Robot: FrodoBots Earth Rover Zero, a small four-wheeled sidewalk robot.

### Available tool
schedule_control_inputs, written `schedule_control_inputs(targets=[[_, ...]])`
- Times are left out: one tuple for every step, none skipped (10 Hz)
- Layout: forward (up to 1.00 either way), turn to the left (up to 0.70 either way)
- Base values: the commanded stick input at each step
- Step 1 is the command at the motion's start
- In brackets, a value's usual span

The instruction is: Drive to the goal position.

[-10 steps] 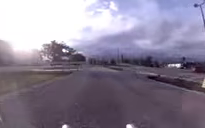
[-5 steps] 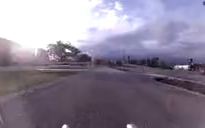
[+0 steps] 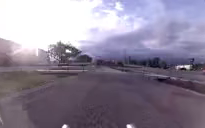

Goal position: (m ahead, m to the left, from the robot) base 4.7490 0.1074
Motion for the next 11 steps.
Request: schedule_control_inputs(targets=[[0.70, -0.07], [0.70, -0.23], [0.70, -0.36], [0.70, -0.36], [0.70, -0.26], [0.70, -0.08], [0.70, -0.01], [0.70, -0.01], [0.70, -0.01], [0.70, -0.01], [0.70, -0.01]])
